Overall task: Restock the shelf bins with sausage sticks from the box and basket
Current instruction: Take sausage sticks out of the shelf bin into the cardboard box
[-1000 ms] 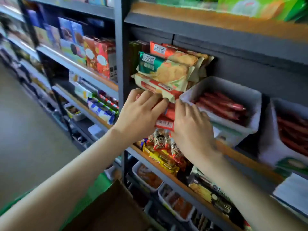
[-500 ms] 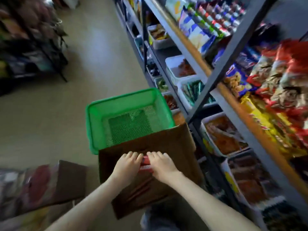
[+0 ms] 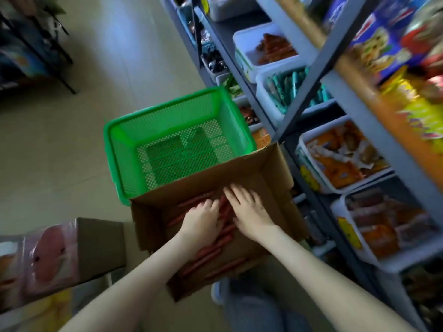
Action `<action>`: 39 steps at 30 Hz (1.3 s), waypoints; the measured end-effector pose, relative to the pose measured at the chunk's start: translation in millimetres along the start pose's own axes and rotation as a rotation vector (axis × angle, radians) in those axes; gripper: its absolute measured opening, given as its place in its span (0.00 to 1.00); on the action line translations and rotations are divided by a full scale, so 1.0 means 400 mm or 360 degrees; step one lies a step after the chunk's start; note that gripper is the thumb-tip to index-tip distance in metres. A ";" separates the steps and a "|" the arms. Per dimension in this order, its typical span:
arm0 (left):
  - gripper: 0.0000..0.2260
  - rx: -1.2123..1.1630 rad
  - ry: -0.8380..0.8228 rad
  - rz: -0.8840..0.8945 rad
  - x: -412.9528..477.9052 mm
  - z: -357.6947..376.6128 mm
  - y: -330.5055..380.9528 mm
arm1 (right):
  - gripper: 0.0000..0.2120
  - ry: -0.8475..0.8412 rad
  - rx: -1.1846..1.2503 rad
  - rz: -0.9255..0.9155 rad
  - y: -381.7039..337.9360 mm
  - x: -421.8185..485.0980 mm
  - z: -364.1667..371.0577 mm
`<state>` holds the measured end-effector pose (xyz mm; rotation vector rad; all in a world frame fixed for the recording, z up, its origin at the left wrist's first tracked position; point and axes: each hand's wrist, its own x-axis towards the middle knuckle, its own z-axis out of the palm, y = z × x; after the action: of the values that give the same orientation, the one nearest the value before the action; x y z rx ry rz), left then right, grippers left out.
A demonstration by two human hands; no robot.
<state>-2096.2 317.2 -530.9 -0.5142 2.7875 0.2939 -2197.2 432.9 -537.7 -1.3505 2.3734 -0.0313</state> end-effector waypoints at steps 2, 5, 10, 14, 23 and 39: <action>0.20 -0.0087 0.0169 0.0154 0.015 -0.166 0.061 | 0.33 0.0148 0.0092 -0.0012 0.000 -0.069 -0.161; 0.13 -0.0294 0.0543 0.0473 0.039 -0.450 0.178 | 0.28 0.0586 0.0239 0.0103 0.029 -0.186 -0.430; 0.11 -0.0422 0.1110 0.1126 0.031 -0.896 0.412 | 0.26 0.1200 0.0083 0.0286 0.094 -0.439 -0.867; 0.13 -0.0461 0.1359 0.1471 0.025 -1.097 0.599 | 0.23 0.1601 -0.0120 0.0493 0.125 -0.632 -1.058; 0.13 -0.0484 0.1534 0.1898 0.045 -1.248 0.882 | 0.31 0.1636 -0.0415 0.1184 0.256 -0.854 -1.200; 0.18 -0.0536 0.1275 0.1890 0.086 -1.207 0.911 | 0.29 0.0173 -0.0137 0.1555 0.403 -0.812 -1.242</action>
<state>-2382.0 519.6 -36.5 1.3402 3.4358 0.9597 -2361.6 699.0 -8.1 -0.1031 2.8846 0.2795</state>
